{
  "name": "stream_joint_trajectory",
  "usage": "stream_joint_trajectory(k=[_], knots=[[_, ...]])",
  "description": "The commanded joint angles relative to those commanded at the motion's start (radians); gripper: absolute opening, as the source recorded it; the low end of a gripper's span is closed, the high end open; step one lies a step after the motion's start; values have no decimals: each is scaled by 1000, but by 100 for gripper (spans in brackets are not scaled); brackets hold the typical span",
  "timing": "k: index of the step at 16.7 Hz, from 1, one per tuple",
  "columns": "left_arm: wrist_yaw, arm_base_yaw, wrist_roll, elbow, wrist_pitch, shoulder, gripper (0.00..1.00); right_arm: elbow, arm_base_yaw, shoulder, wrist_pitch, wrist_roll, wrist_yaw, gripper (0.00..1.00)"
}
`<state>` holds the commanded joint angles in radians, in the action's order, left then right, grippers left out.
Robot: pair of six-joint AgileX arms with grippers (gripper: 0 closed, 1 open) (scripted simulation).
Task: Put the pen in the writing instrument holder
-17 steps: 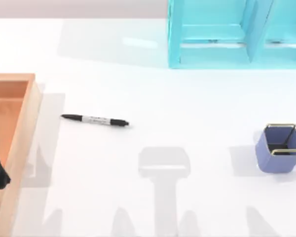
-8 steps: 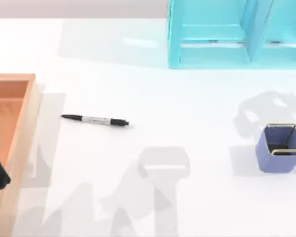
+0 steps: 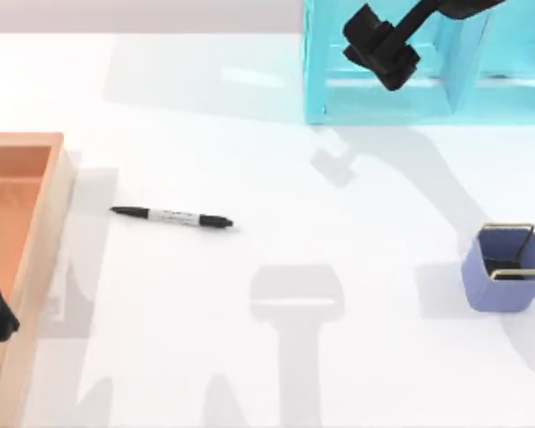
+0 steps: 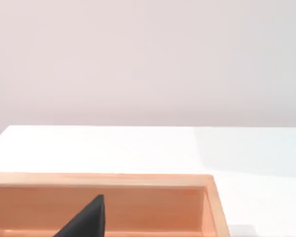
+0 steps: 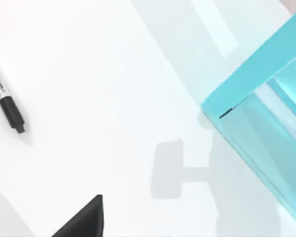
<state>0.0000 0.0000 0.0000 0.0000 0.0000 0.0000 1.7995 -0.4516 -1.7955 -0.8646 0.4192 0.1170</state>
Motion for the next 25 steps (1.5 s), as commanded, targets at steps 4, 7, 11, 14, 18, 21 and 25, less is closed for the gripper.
stream_joint_trajectory(k=[4, 7, 11, 14, 18, 21, 25], knots=[[0, 0, 0, 0, 0, 0, 100, 389, -100, -387, -183, 88, 33, 100], [0, 0, 0, 0, 0, 0, 100, 636, -164, -629, -297, 142, 56, 100], [0, 0, 0, 0, 0, 0, 100, 875, -225, -860, -403, 194, 80, 100], [0, 0, 0, 0, 0, 0, 100, 963, -247, -942, -440, 212, 88, 100], [0, 0, 0, 0, 0, 0, 100, 973, -250, -951, -444, 214, 90, 100], [0, 0, 0, 0, 0, 0, 100, 971, -246, -957, -440, 213, 88, 100], [0, 0, 0, 0, 0, 0, 100, 1022, -263, -1048, -394, 202, 84, 100]])
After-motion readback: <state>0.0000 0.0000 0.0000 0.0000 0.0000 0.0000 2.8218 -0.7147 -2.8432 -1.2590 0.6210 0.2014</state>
